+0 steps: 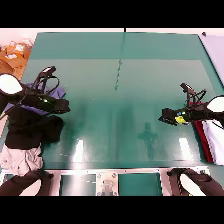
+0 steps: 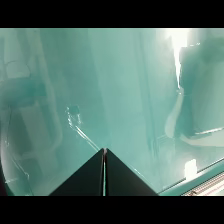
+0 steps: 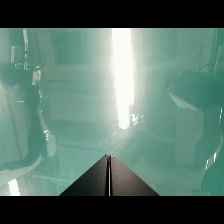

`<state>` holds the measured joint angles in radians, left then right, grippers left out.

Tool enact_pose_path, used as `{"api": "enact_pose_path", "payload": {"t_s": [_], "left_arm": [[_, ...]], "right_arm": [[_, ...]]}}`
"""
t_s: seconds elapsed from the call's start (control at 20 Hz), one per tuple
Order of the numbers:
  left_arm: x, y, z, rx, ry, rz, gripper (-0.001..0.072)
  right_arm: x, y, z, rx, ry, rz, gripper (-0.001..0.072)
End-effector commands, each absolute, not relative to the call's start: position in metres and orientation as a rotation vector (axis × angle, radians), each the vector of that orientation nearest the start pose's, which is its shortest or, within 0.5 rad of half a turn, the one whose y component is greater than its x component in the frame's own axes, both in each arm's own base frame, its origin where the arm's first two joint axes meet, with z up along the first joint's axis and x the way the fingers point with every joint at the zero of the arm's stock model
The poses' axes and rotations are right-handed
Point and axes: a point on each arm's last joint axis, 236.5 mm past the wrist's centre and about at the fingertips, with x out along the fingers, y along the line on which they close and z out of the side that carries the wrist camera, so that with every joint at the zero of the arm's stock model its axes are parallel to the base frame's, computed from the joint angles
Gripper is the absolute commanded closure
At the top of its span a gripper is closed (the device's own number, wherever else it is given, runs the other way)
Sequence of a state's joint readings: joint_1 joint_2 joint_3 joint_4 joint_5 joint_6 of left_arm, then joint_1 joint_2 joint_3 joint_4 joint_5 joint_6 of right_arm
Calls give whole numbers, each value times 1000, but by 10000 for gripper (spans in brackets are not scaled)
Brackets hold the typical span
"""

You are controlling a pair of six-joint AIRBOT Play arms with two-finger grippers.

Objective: Fold the shirts.

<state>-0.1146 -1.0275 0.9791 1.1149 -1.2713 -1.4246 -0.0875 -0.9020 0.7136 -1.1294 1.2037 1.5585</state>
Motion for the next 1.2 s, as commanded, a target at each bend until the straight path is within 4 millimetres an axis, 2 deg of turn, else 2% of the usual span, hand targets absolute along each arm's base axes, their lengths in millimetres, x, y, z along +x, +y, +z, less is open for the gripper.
{"api": "enact_pose_path", "payload": {"t_s": [0.0, 0.4, 0.6, 0.7, 0.75, 0.8, 0.85, 0.95, 1.0, 1.1, 1.15], "left_arm": [[294, -134, 47, -204, 1284, -472, 686], [294, -134, 47, -204, 1284, -472, 686], [321, -140, 59, -244, 1160, -465, 686], [329, -133, 58, -176, 1120, -463, 684], [337, -119, 54, -99, 1098, -426, 455], [349, -94, 50, -21, 1071, -330, 12], [366, -54, 51, 28, 1027, -148, -1], [390, 24, 63, 211, 938, 133, -13], [396, 50, 61, 225, 928, 201, -13], [402, 95, 34, 174, 971, 284, -13], [400, 118, 14, 146, 1017, 329, -13]], "right_arm": [[263, 72, -7, 466, 1345, 170, 697], [263, 72, -7, 466, 1345, 170, 698], [263, 72, -7, 467, 1343, 170, 697], [265, 72, -6, 467, 1336, 168, 697], [269, 70, -6, 466, 1321, 163, 697], [274, 69, -5, 467, 1296, 157, 697], [277, 68, -4, 468, 1286, 154, 697], [278, 69, -6, 471, 1277, 152, 697], [281, 68, -8, 473, 1265, 147, 698], [290, 64, -11, 477, 1223, 127, 697], [292, 63, -12, 476, 1217, 123, 697]]}}
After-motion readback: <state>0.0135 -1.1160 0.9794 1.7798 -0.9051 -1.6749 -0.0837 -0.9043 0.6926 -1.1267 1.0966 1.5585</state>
